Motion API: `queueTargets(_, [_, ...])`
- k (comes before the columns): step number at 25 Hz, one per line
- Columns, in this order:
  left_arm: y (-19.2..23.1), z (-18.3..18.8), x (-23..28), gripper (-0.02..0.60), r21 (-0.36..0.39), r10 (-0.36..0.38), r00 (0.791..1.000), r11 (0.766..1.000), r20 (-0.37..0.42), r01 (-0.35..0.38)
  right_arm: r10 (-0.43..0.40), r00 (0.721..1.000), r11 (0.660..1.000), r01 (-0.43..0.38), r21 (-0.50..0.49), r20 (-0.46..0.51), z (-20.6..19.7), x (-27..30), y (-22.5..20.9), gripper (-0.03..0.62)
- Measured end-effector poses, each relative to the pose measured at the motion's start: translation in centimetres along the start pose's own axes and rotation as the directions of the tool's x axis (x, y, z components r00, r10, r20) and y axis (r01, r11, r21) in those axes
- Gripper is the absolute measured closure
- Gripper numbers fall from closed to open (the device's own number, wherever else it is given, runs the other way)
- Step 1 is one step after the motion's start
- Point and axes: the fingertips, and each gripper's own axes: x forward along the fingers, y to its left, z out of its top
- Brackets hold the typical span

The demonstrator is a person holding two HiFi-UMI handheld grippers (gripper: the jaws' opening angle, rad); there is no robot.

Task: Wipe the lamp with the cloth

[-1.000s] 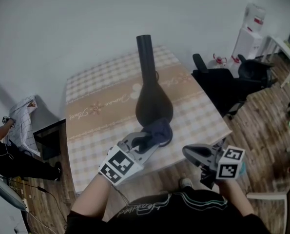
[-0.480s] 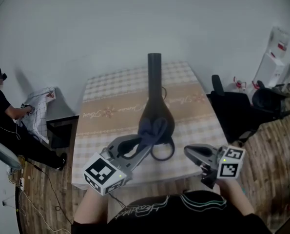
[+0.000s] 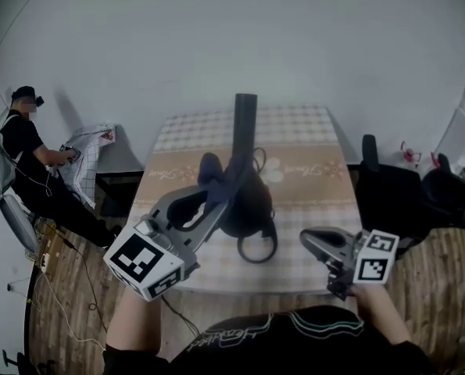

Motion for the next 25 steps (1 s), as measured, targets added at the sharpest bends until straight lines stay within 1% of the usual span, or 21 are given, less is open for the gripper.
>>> queueTargets(4, [0.4, 2.1, 1.8, 0.509, 0.095, 0.087, 0.996, 0.992, -0.023, -0.084, 0.041, 0.999, 0.999, -0.041, -0.011, -0.019, 0.8, -1.1, -1.1, 0.583])
queueTargets(7, [0.9, 3.6, 3.2, 0.509, 0.160, 0.147, 0.988, 0.978, -0.051, -0.137, 0.061, 0.998, 0.998, -0.062, -0.020, -0.026, 1.5, -1.9, -1.8, 0.583])
queueTargets(10, [1.3, 4.7, 4.3, 0.509, 0.221, 0.194, 0.978, 0.960, -0.081, -0.172, 0.075, 0.997, 0.997, -0.076, -0.023, -0.031, 2.0, -2.8, -2.7, 0.583])
queueTargets(11, [1.5, 5.3, 4.7, 0.509, 0.253, 0.207, 0.975, 0.950, -0.077, -0.182, 0.077, 0.997, 0.997, -0.078, -0.020, -0.028, 2.1, -3.1, -3.0, 0.583])
queueTargets(13, [2.2, 6.4, 5.7, 0.509, 0.325, 0.238, 0.969, 0.923, -0.063, -0.205, 0.086, 0.996, 0.996, -0.086, -0.010, -0.020, 2.4, -3.6, -3.6, 0.583])
queueTargets(15, [2.9, 7.1, 6.7, 0.509, 0.379, 0.273, 0.960, 0.897, -0.069, -0.228, 0.096, 0.995, 0.995, -0.096, -0.008, -0.019, 2.7, -3.9, -4.1, 0.583])
queueTargets(18, [4.3, 7.8, 8.1, 0.509, 0.444, 0.327, 0.941, 0.858, -0.088, -0.257, 0.109, 0.994, 0.994, -0.109, -0.019, -0.021, 3.3, -4.1, -4.8, 0.583])
queueTargets(21, [5.7, 8.0, 9.6, 0.509, 0.490, 0.378, 0.920, 0.824, -0.105, -0.283, 0.120, 0.993, 0.993, -0.120, -0.022, -0.015, 3.9, -4.4, -5.4, 0.583])
queueTargets(23, [6.3, 7.9, 10.7, 0.509, 0.511, 0.401, 0.908, 0.809, -0.120, -0.290, 0.119, 0.993, 0.992, -0.119, -0.026, -0.008, 4.4, -4.7, -6.0, 0.583])
queueTargets(25, [6.9, 7.4, 11.7, 0.509, 0.518, 0.413, 0.899, 0.805, -0.143, -0.288, 0.118, 0.993, 0.993, -0.118, -0.029, -0.002, 4.7, -5.0, -6.6, 0.583])
